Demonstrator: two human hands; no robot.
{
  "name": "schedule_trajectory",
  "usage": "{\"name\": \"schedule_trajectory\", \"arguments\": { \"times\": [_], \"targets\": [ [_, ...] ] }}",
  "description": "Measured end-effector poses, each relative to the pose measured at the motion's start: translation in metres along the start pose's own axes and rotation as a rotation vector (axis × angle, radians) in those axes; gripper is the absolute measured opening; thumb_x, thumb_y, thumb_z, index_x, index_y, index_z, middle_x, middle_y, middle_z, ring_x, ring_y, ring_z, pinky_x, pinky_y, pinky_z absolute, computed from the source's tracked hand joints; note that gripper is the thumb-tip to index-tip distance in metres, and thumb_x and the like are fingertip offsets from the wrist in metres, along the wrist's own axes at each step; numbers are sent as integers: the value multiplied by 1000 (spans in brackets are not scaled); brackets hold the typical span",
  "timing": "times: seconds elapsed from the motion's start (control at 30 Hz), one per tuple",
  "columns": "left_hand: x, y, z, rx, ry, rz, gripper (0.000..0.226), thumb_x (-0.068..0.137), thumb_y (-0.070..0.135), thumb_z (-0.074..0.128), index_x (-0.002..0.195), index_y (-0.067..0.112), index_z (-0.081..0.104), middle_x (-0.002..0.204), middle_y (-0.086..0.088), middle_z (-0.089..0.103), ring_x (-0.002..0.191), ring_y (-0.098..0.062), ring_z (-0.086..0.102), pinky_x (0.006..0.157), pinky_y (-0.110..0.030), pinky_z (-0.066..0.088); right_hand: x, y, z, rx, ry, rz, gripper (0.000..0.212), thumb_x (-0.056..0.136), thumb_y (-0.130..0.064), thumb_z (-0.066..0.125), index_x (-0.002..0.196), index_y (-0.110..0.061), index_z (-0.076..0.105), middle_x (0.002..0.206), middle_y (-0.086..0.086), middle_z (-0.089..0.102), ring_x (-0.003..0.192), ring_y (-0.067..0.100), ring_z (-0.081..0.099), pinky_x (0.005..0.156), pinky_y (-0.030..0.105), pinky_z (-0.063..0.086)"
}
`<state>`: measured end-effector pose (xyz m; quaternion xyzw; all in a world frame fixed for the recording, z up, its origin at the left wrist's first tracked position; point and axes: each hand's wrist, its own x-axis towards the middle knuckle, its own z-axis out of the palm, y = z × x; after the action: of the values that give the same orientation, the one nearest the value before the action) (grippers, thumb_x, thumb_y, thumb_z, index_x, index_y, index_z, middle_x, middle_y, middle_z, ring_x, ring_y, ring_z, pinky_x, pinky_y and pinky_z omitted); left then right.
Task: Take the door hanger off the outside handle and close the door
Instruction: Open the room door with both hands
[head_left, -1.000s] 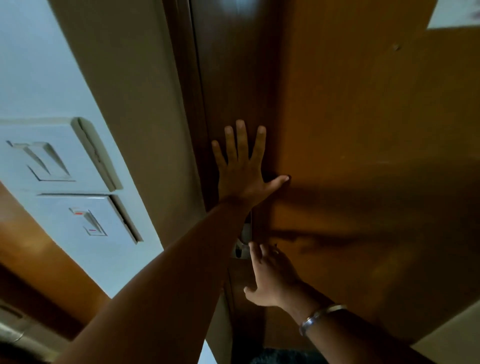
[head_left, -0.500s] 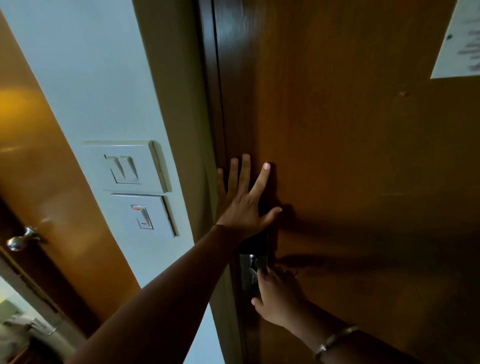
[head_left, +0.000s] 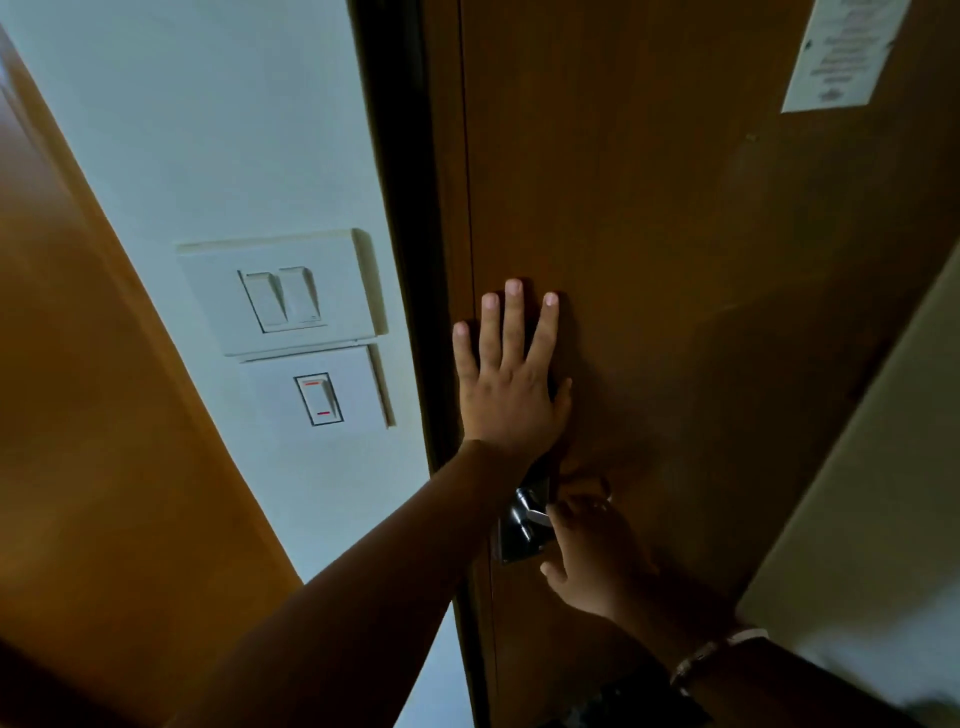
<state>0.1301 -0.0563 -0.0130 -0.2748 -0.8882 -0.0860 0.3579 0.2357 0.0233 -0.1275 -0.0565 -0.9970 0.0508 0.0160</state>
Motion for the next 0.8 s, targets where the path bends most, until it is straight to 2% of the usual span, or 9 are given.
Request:
{"name": "schedule_trajectory", "arguments": {
  "times": [0.17, 0.3, 0.37, 0.47, 0.57, 0.7, 0.8],
  "targets": [
    [-44, -7, -40, -95, 83, 246, 82, 88, 54, 50, 154, 24, 13, 162, -18, 10, 149, -34, 1, 118, -48, -7, -50, -2, -8, 54, 21, 120, 54, 83, -49, 53, 130, -23, 44, 135, 1, 49, 127, 22, 44, 105, 36, 36],
    [-78, -35, -61, -135, 233, 372, 76, 91, 56, 45, 151, 19, 18, 157, -17, 14, 148, -34, 8, 119, -46, -2, -97, -11, -42, 177, 293, 88, 43, 78, -49, 51, 112, -23, 60, 112, -4, 62, 99, 18, 63, 82, 31, 50],
    [-85, -49, -59, -156, 265, 372, 75, 92, 60, 38, 148, 13, 22, 156, -19, 14, 148, -33, 5, 120, -47, -2, -119, -19, -72, 188, 418, 56, 40, 81, -48, 51, 112, -25, 60, 116, -6, 64, 98, 13, 64, 81, 25, 46],
    [-88, -63, -47, -162, 179, 350, 79, 93, 65, 25, 147, 8, 23, 157, -20, 12, 148, -34, 3, 121, -47, -6, -146, -33, -118, 185, 543, 1, 41, 85, -49, 51, 116, -25, 60, 125, -5, 60, 106, 13, 61, 84, 27, 44],
    [-88, -64, -27, -182, 55, 345, 81, 93, 67, 22, 149, 9, 19, 156, -21, 13, 146, -35, 6, 119, -48, -5, -169, -42, -152, 144, 611, -34, 41, 86, -51, 50, 119, -27, 60, 130, -6, 57, 109, 11, 59, 87, 26, 44],
    [-88, -47, 14, -207, -93, 495, 80, 93, 68, 23, 151, 13, 20, 156, -23, 26, 145, -38, 17, 117, -54, 6, -189, -61, -181, 20, 705, -109, 40, 86, -48, 54, 118, -24, 60, 131, -1, 57, 107, 17, 59, 83, 35, 49],
    [-89, -27, 46, -308, -168, 642, 77, 93, 67, 21, 153, 19, 11, 158, -19, 21, 146, -35, 14, 116, -59, 15, -193, -76, -191, -88, 739, -143, 39, 86, -44, 59, 118, -21, 61, 131, 3, 57, 109, 18, 57, 82, 40, 49]
  ]
}}
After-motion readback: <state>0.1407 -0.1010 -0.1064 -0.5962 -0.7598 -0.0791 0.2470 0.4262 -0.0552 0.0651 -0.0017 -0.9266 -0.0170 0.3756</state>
